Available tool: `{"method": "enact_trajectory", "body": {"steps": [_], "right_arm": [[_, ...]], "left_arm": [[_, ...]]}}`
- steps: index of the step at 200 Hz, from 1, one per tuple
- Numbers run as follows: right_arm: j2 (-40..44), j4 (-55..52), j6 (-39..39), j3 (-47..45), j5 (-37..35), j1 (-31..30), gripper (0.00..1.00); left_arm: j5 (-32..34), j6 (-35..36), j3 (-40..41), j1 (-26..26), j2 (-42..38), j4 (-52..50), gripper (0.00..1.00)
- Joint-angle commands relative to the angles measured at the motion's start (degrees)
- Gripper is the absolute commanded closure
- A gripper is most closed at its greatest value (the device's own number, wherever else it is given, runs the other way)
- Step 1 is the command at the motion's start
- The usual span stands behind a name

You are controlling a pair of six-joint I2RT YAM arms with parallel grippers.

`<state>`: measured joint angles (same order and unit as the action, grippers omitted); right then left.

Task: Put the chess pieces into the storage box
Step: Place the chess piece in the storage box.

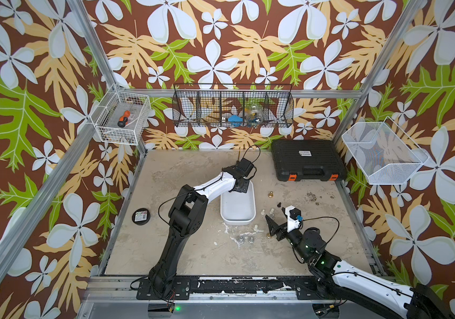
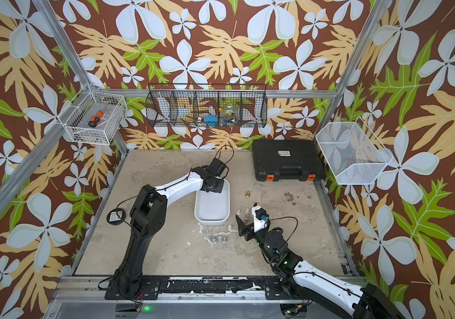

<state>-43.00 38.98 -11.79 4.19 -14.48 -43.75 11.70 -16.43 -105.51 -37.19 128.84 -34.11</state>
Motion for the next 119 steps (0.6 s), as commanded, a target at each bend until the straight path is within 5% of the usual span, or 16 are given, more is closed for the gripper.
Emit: {"method": "enact_trajectory", "body": {"steps": [1, 119], "right_arm": [[0.38, 1.35, -0.40, -0.18, 0.71, 0.01, 0.14], [1.04, 1.71, -0.51, -0.58, 1.39, 0.02, 0.15]], "left_arm": [[1.31, 0.53, -0.31, 0.44, 0.77, 1.28, 0.92], [0.73, 0.89, -0.04, 0.85, 3.07, 3.90, 0.90]]}}
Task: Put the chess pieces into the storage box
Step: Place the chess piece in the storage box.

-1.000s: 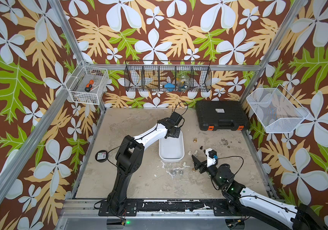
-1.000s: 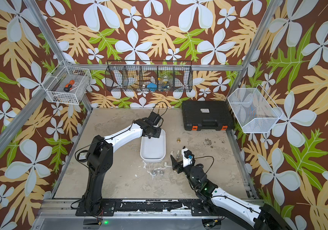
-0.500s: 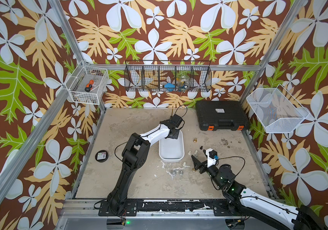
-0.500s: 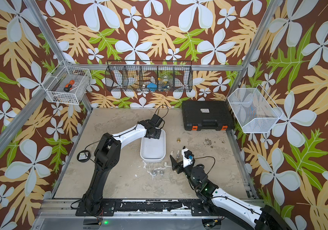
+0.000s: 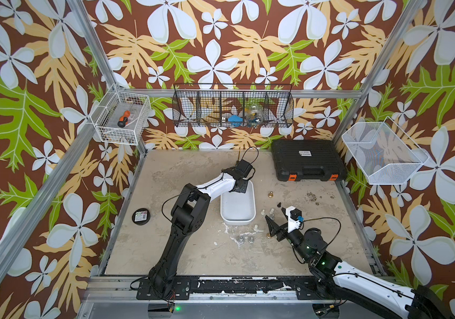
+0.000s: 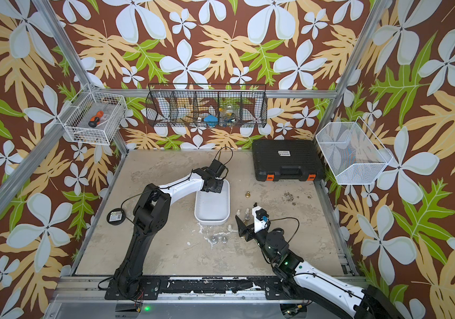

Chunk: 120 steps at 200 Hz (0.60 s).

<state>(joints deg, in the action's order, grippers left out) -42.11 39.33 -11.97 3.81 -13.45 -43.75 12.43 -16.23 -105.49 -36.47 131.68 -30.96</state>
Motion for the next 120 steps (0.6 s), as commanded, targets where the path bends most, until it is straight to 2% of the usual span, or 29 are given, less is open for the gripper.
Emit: {"method": "enact_trajectory", "body": {"steps": [1, 33, 82, 120], "right_arm": [[0.17, 1.38, -0.29, -0.21, 0.42, 0.05, 0.15], [0.45, 1.32, -0.34, -0.30, 0.53, 0.00, 0.15], [0.88, 1.19, -0.34, -0.33, 0.45, 0.01, 0.14], [0.67, 1.20, -0.32, -0.27, 0.45, 0.05, 0.14]], "left_arm": [[0.03, 0.73, -0.06, 0.10, 0.24, 0.74, 0.90], [0.32, 0.50, 0.19, 0.08, 0.02, 0.96, 0.89], [0.17, 0.43, 0.29, 0.07, -0.17, 1.18, 0.76], [-0.40, 0.24, 0.55, 0.08, -1.62, 1.34, 0.74]]}}
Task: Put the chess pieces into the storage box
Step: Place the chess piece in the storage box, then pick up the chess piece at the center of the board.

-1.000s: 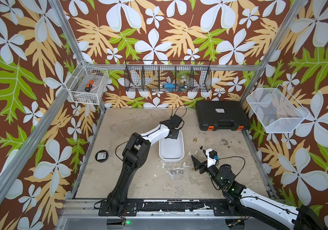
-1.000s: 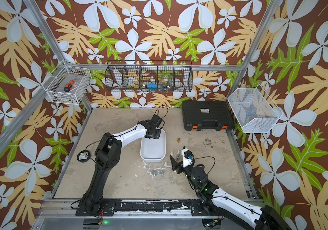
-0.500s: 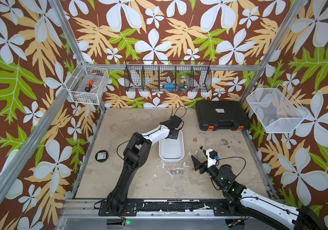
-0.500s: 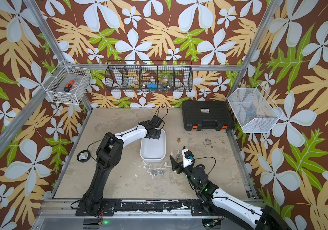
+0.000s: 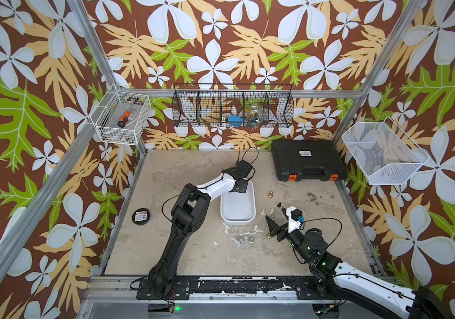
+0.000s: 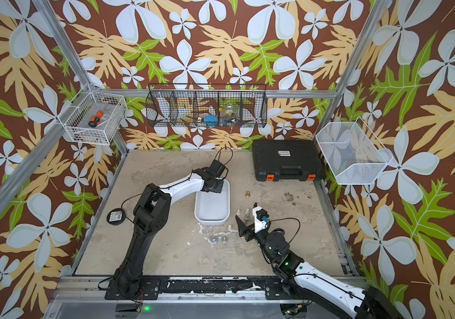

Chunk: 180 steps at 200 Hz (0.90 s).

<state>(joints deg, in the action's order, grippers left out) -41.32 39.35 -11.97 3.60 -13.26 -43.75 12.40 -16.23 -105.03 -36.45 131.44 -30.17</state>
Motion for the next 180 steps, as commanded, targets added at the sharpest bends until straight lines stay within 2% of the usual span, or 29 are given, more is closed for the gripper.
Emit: {"method": "enact_trajectory", "body": {"steps": [1, 26, 51, 65, 75, 101, 122, 147, 180], "right_arm": [[-0.14, 1.21, -0.33, -0.07, 0.25, -0.03, 0.14], [-0.01, 0.99, -0.25, 0.02, 0.34, 0.03, 0.15], [0.01, 0.73, -0.13, 0.12, 0.74, 0.00, 0.14], [0.23, -0.15, -0.64, 1.09, 3.48, 0.06, 0.13], [0.77, -5.07, -0.78, 4.47, 7.13, -0.04, 0.13], [-4.78, -23.78, -2.72, 18.63, 12.72, -0.08, 0.15], [-14.15, -39.10, -2.97, 30.57, 16.20, -0.70, 0.29], [-21.37, -46.08, -2.15, 36.89, 17.75, -2.29, 0.40], [-30.10, -53.80, -0.02, 44.12, 18.07, -4.60, 0.49]], "left_arm": [[-0.37, 0.24, 0.09, 0.02, -1.46, 0.51, 0.74], [-1.67, -0.20, 0.52, 0.04, -4.22, 0.29, 0.72], [-3.89, -1.25, 2.20, -0.12, -10.17, 1.11, 0.72], [-6.18, -1.65, 3.57, -0.20, -14.44, 0.91, 0.72], [-7.06, -2.06, 5.25, -0.33, -18.44, 0.50, 0.71], [-9.08, -1.53, 18.37, -0.38, -33.65, 6.23, 0.70], [-10.49, -0.31, 32.51, 0.03, -47.04, 12.30, 0.66], [-15.09, 1.82, 44.41, 1.76, -57.77, 13.45, 0.66], [-20.59, 5.51, 55.67, 2.09, -66.84, 9.90, 0.65]]}}
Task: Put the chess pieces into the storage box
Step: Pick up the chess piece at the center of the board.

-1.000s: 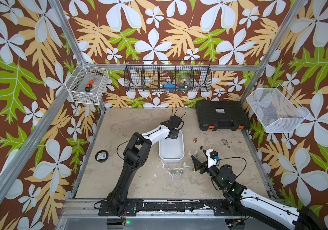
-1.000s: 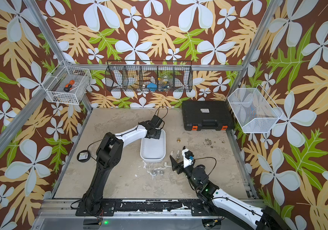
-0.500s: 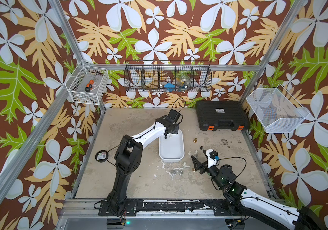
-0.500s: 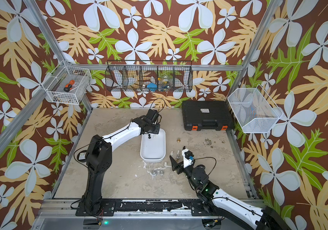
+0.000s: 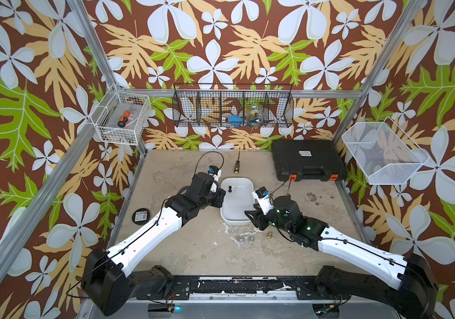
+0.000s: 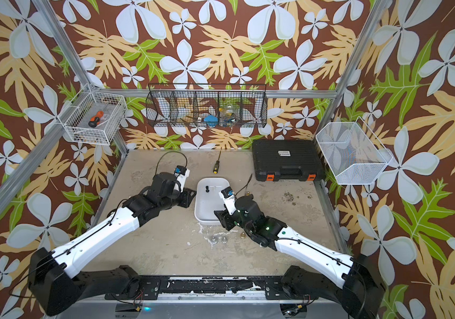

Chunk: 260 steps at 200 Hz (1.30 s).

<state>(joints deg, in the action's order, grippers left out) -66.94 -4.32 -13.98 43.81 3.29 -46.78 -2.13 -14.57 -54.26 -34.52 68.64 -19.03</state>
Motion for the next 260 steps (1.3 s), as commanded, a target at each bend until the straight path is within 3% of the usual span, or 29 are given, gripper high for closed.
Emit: {"method": "enact_trajectory", "body": {"steps": [1, 40, 67, 157, 260], "right_arm": [[-4.72, -10.34, 2.09, 4.08, 1.36, -1.65, 0.49], [-12.45, -13.80, 2.81, 8.31, -0.08, -5.48, 0.52], [-15.51, -14.01, 1.67, 9.02, -1.32, -6.95, 0.53], [-18.73, -14.56, 0.45, 8.48, -1.34, -8.85, 0.51], [-20.38, -13.54, 0.96, 7.00, 0.38, -9.91, 0.51]], "left_arm": [[-6.09, 3.98, 5.10, 0.16, -4.18, -1.39, 0.65], [-7.81, 5.13, 11.93, 0.13, -7.78, -2.28, 0.62], [-9.00, 6.42, 12.33, 0.15, -7.90, -1.21, 0.62], [-12.38, 4.02, 14.44, 0.09, -11.77, 1.27, 0.60], [-11.14, 4.20, 14.09, 0.14, -8.64, 0.53, 0.59]]}}
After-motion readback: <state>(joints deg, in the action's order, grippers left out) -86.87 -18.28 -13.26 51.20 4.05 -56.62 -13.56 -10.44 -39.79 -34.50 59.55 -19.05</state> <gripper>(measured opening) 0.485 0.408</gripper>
